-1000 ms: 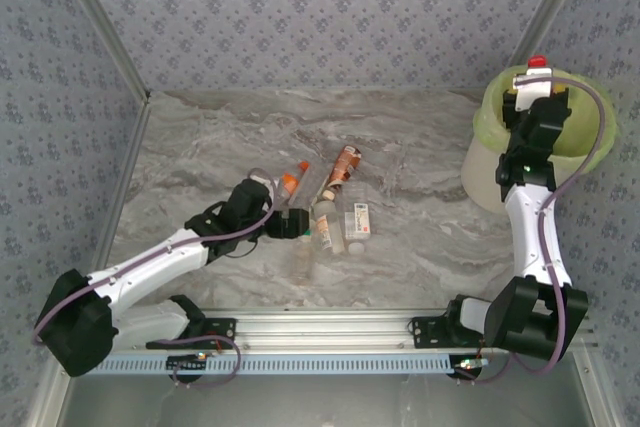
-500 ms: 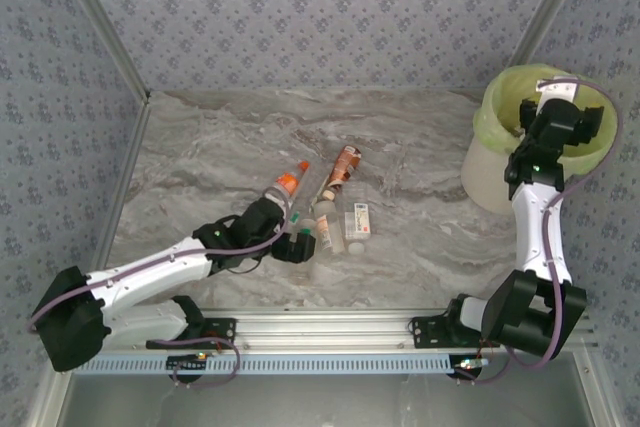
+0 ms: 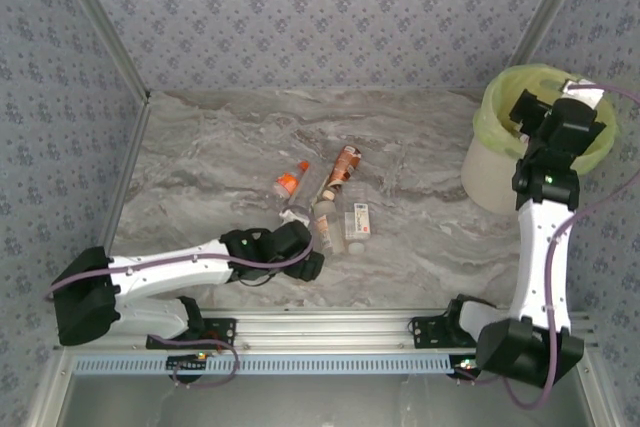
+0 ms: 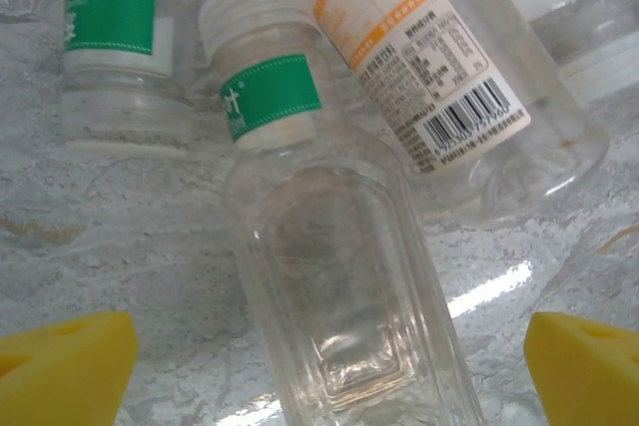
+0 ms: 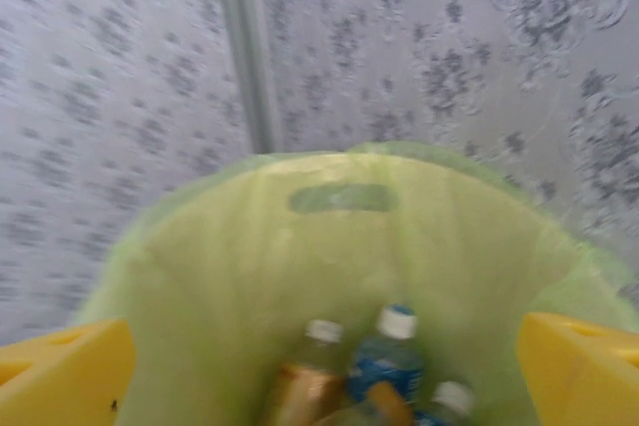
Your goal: Put the plastic bottles in the bin
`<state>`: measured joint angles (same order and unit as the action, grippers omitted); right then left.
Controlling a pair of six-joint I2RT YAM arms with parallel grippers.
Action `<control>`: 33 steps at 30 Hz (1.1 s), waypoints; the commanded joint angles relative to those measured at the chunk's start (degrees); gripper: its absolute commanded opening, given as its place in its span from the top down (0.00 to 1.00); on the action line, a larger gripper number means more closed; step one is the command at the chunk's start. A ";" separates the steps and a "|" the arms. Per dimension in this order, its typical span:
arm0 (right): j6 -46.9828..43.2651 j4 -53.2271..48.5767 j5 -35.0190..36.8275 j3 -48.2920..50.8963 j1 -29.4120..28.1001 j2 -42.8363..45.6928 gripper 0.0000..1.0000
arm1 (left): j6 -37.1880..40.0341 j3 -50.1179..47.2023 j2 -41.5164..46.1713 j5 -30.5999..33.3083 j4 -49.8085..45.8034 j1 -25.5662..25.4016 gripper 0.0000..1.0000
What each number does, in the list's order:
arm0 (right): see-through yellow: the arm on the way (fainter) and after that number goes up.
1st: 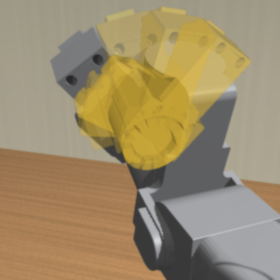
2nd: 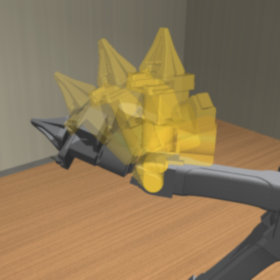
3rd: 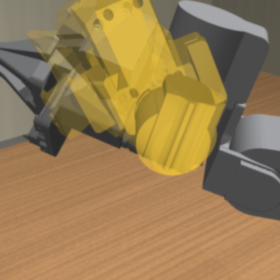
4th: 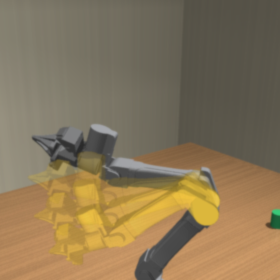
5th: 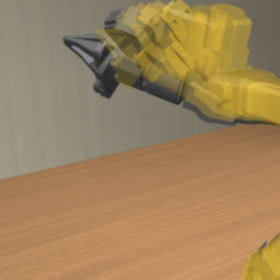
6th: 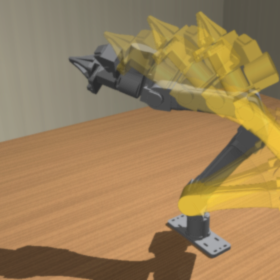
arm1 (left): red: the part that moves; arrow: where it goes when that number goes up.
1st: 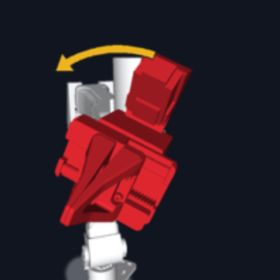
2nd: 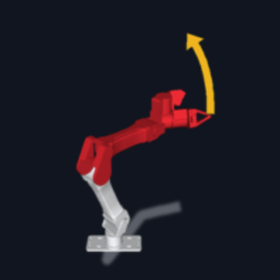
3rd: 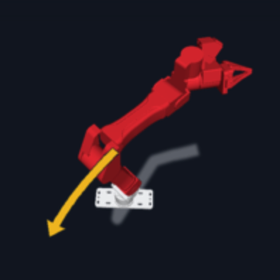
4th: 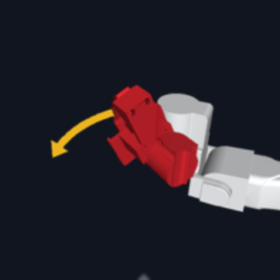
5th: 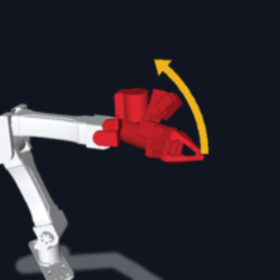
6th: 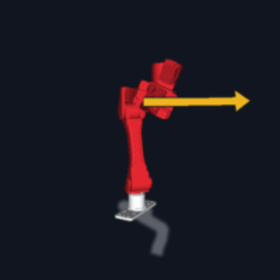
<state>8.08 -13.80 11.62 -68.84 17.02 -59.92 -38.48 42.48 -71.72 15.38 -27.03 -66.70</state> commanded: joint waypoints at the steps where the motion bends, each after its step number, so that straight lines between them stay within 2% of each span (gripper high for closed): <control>1: 10.55 -4.38 -13.68 3.24 -0.91 3.92 0.00 | -2.08 1.72 -1.75 2.91 -2.31 -1.91 0.01; 7: 13.52 -2.14 -22.54 7.35 -4.84 8.76 0.00 | -5.66 3.28 -5.53 4.16 -5.72 -3.33 0.01; 10: 14.72 -2.38 -24.13 8.00 -8.11 9.49 0.00 | -5.71 3.79 -7.97 2.61 -5.60 -3.43 0.01; 14: 15.19 -4.05 -19.75 8.73 -13.74 10.16 0.00 | -3.37 5.88 -11.94 0.03 -4.38 -3.39 0.01; 19: 16.06 -6.27 -13.98 9.89 -18.55 11.16 0.00 | -4.52 9.25 -16.60 0.69 -7.85 -3.44 0.06; 26: 17.09 -8.74 -10.25 10.43 -19.47 11.42 0.00 | -5.73 9.68 -18.06 0.66 -8.78 -3.44 0.18; 33: 17.15 -9.87 -8.92 10.05 -19.44 11.43 0.00 | -5.90 9.51 -17.53 0.69 -9.24 -3.40 0.37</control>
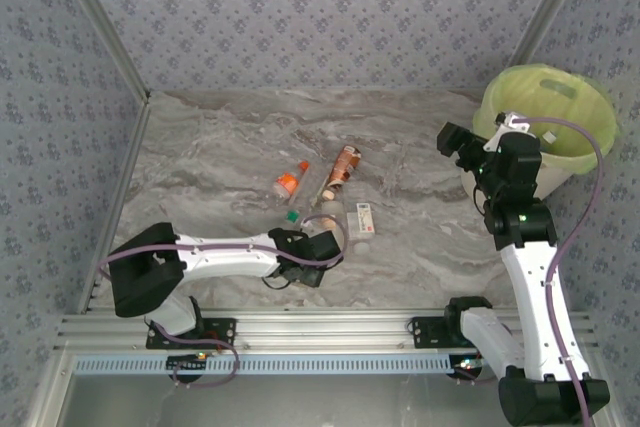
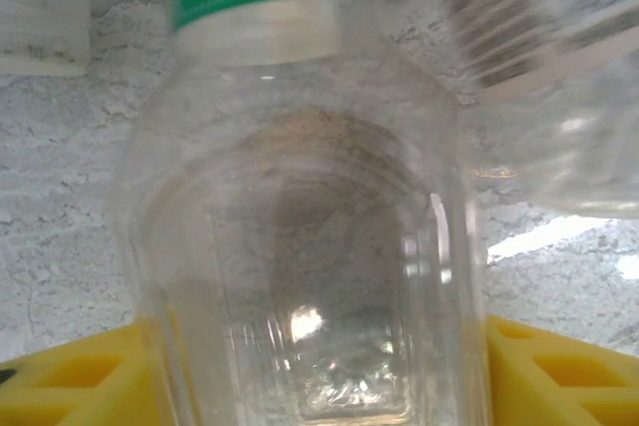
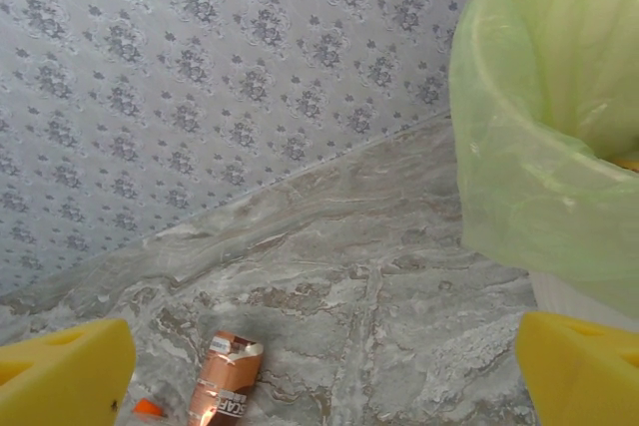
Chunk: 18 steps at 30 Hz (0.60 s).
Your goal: Put the plastic bottles in the bin
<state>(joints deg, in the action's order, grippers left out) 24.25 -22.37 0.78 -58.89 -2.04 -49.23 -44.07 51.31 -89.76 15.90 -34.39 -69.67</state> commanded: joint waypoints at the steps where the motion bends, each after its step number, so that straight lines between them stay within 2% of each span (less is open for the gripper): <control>1: 0.97 -1.28 1.94 0.04 -0.41 0.84 0.00 | -0.24 0.64 0.78 0.11 -1.88 -0.46 0.38; 7: 0.82 0.03 0.45 0.26 -0.46 0.83 0.00 | 0.89 -1.67 4.70 0.08 -0.71 -0.46 0.43; 10: 1.65 1.80 -0.66 1.28 -0.56 0.98 0.00 | 1.65 -2.81 8.52 2.25 -0.38 -0.46 0.44; 16: 3.77 7.51 -4.49 4.78 -1.56 0.97 0.00 | 9.18 -2.56 18.26 9.54 0.97 -0.26 0.46; 18: 4.41 9.57 -5.99 5.85 -2.52 0.85 0.00 | 13.34 -2.45 21.36 9.63 3.02 0.73 0.45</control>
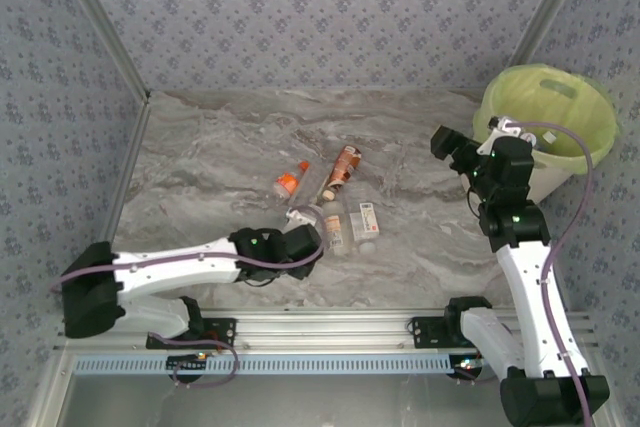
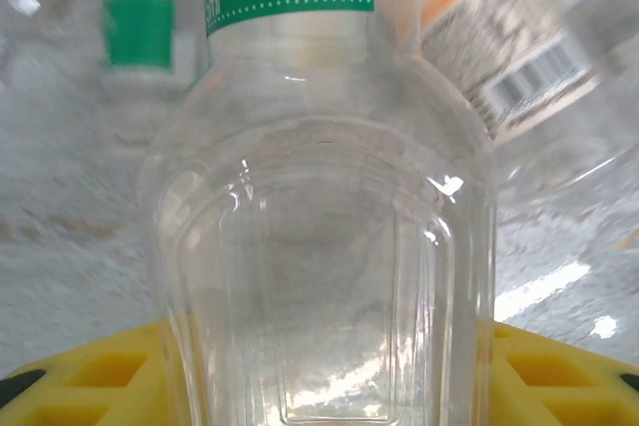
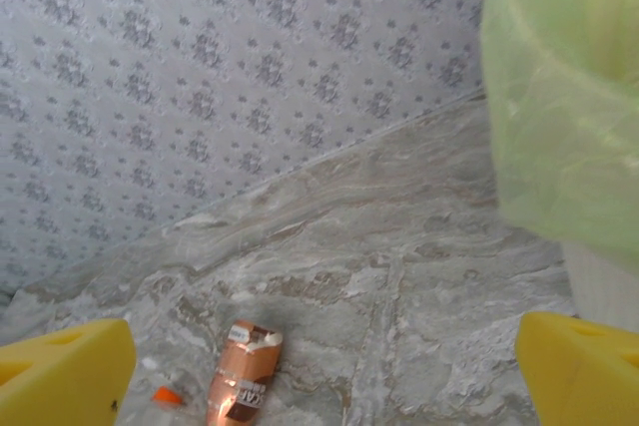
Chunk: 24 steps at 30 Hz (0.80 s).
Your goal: Put the plastic bottles in the bin
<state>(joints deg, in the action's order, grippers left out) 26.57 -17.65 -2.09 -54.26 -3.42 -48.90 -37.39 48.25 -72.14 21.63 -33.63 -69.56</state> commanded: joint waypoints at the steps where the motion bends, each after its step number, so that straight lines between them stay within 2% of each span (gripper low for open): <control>1: 2.57 5.90 -4.32 1.79 -1.62 0.38 0.00 | 8.98 0.66 5.49 2.70 3.84 1.85 0.45; 7: 4.69 7.55 -7.05 2.15 -6.60 -1.85 0.00 | 21.37 1.00 12.19 -12.48 15.98 14.44 0.46; 11: 5.42 8.99 -5.30 2.10 -11.32 -3.26 0.00 | 23.67 0.93 13.57 -23.02 25.71 22.30 0.46; 13: 5.16 10.53 -7.30 1.64 -13.85 -4.27 0.00 | 24.53 0.96 13.77 -29.51 30.29 25.44 0.46; 18: 7.00 14.49 -14.57 -1.03 -19.58 -8.46 0.00 | 26.09 3.50 11.74 -40.75 34.42 28.80 0.46; 24: 18.65 30.53 -20.18 -0.32 -25.47 -14.07 0.00 | 25.52 6.40 8.95 -47.58 35.97 29.81 0.46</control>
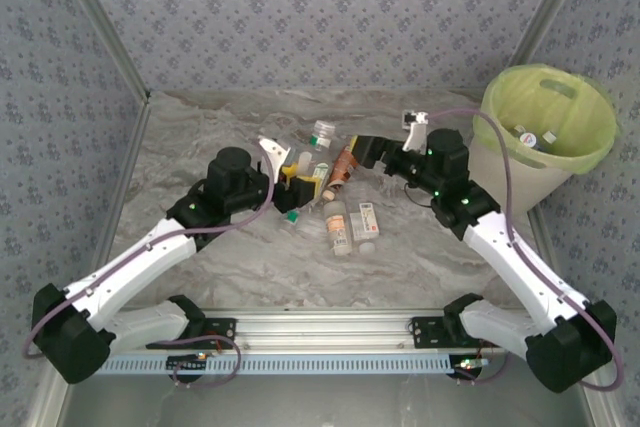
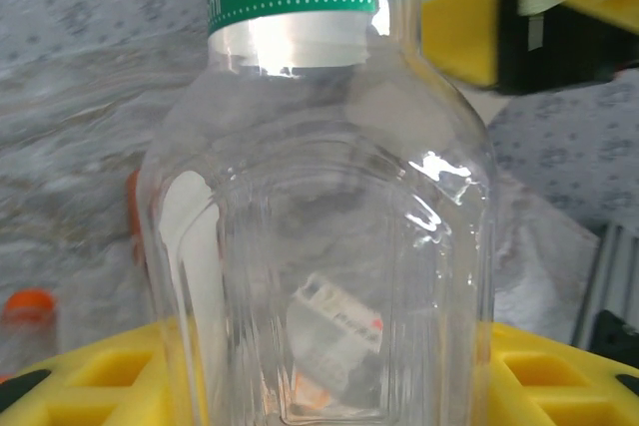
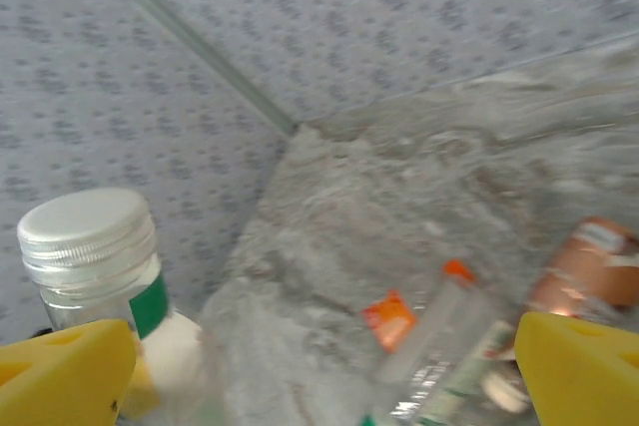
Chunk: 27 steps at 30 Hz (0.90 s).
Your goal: Put the plastic bottles in the bin
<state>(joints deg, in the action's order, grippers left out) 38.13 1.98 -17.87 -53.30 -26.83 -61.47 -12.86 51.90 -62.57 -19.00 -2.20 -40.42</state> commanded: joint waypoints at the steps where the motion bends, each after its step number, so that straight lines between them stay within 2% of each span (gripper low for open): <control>1: 8.16 12.92 -5.67 -1.57 -2.75 -2.65 0.01 | 0.77 3.14 -0.98 -7.53 4.80 0.74 0.46; 4: 8.59 11.28 -7.12 -4.80 -3.97 -5.47 0.02 | 0.43 3.64 -1.93 -8.53 5.83 0.74 0.46; 12: 2.66 11.79 -7.69 -7.19 -7.94 -6.99 0.05 | -0.83 5.09 -4.30 -9.89 6.14 0.95 0.47; 17: 1.70 9.48 -2.89 -7.78 -8.26 -7.08 0.09 | -0.87 5.24 -4.84 -11.34 6.85 0.91 0.47; 21: 2.00 8.82 -2.53 -8.75 -8.23 -8.02 0.20 | -0.68 5.05 -5.19 -12.45 7.04 0.94 0.47; 23: 1.30 6.94 -1.91 -9.83 -8.28 -8.38 0.41 | -0.60 5.22 -5.36 -12.43 6.60 0.94 0.47; 27: -0.05 5.98 -0.70 -9.70 -8.41 -8.23 0.62 | -0.59 5.49 -5.48 -12.16 6.37 0.88 0.47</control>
<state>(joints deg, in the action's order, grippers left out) 39.33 9.15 -19.94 -60.90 -34.83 -69.69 -13.56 55.00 -67.75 -29.63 2.33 -39.38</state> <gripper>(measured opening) 0.414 0.536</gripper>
